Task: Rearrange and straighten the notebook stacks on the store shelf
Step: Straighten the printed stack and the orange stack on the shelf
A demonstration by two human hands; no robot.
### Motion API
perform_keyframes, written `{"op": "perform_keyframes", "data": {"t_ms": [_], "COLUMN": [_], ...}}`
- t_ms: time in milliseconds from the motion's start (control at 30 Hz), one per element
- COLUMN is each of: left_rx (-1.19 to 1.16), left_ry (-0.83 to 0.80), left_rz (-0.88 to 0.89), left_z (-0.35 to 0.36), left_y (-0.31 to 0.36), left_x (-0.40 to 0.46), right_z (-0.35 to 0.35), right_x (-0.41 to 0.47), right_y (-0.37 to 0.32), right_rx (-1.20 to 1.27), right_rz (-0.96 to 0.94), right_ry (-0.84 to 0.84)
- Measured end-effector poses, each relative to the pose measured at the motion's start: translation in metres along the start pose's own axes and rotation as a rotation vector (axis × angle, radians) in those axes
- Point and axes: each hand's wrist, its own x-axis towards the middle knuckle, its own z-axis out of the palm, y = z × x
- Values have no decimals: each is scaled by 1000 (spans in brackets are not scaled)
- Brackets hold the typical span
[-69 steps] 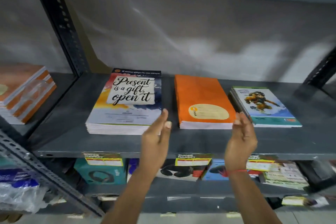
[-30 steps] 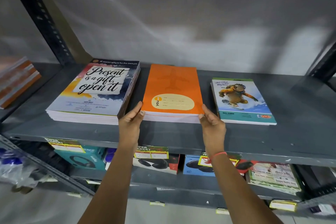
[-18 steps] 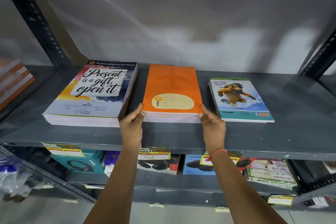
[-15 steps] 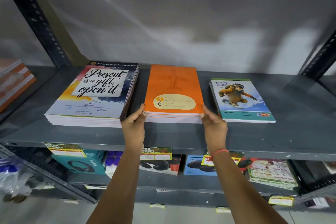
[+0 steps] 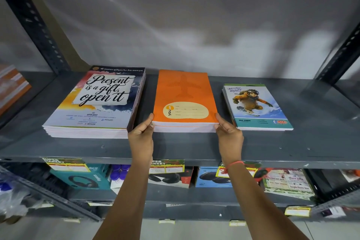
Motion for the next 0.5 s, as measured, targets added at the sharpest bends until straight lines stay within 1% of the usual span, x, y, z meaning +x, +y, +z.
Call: {"op": "perform_keyframes", "data": {"t_ms": [167, 300, 367, 433, 467, 500], "left_rx": [-16, 42, 76, 155, 230, 318], "left_ry": [4, 22, 36, 78, 118, 151], "left_rz": [-1, 31, 55, 77, 109, 181], "left_z": [0, 0, 1, 5, 8, 14], "left_y": [-3, -4, -3, 1, 3, 6], "left_x": [1, -1, -2, -8, -13, -21], "right_z": [-1, -1, -2, -9, -15, -25], "right_x": [0, -2, -3, -4, -5, -4], "right_y": [0, -2, -4, -9, -11, -14], "right_rx": [2, 8, 11, 43, 82, 131], "right_rz": [-17, -1, 7, 14, 18, 14], "right_ry": [16, 23, -5, -47, -48, -29]}}
